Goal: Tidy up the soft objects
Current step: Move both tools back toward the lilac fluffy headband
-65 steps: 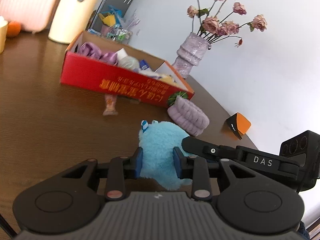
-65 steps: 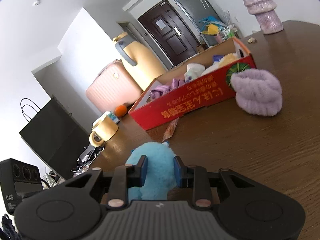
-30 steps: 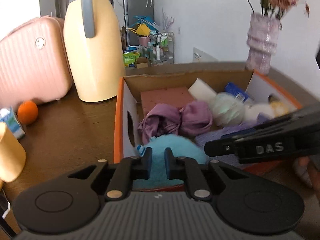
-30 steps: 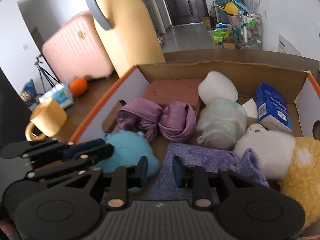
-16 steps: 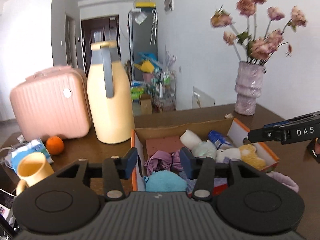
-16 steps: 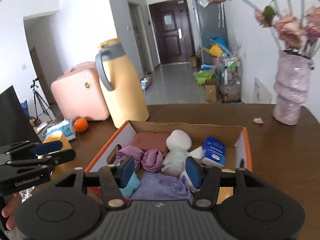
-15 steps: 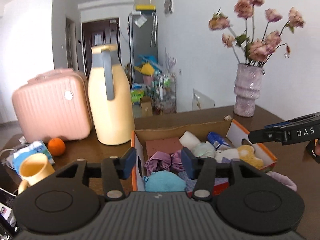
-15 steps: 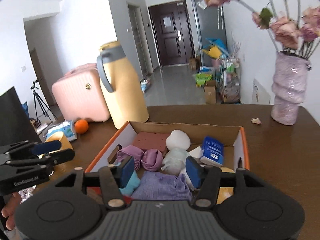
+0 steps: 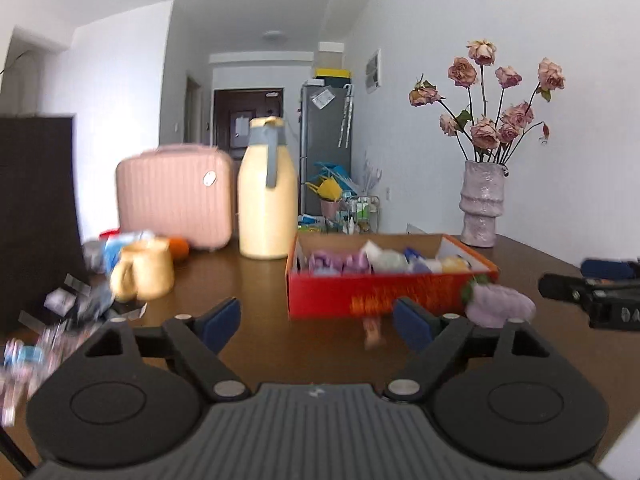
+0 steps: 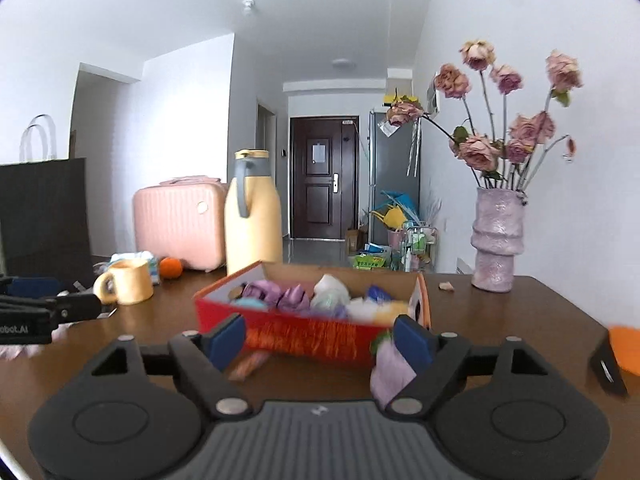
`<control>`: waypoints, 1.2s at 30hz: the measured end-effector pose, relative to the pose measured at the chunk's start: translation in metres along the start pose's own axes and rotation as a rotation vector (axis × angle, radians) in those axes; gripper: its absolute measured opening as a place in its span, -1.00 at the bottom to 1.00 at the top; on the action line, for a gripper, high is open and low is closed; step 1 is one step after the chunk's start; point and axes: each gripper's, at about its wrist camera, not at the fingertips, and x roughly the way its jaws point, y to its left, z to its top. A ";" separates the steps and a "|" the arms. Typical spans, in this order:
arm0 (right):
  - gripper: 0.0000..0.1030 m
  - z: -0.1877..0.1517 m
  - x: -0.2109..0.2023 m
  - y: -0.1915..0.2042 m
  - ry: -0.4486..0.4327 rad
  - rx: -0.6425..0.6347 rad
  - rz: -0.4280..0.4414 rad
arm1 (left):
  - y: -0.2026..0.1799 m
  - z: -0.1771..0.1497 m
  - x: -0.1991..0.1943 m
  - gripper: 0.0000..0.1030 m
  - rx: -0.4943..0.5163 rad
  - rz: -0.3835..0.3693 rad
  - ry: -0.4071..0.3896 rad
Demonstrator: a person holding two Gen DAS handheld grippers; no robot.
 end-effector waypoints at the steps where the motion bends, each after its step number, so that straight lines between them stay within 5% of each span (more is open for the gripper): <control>1: 0.65 -0.011 -0.015 0.003 -0.007 0.008 0.003 | 0.000 -0.009 -0.014 0.75 -0.008 -0.006 0.007; 9: 0.65 -0.067 -0.090 0.013 -0.009 0.045 0.004 | 0.000 -0.076 -0.088 0.75 -0.032 -0.019 0.072; 17: 0.65 -0.065 -0.107 0.023 -0.053 0.012 0.005 | -0.004 -0.079 -0.116 0.75 -0.041 -0.026 0.027; 27: 0.65 -0.066 -0.083 0.015 -0.002 0.041 -0.009 | -0.007 -0.077 -0.093 0.74 -0.038 -0.038 0.074; 36: 0.62 -0.038 -0.028 -0.026 0.046 0.079 -0.085 | -0.014 -0.049 -0.027 0.59 -0.031 -0.044 0.131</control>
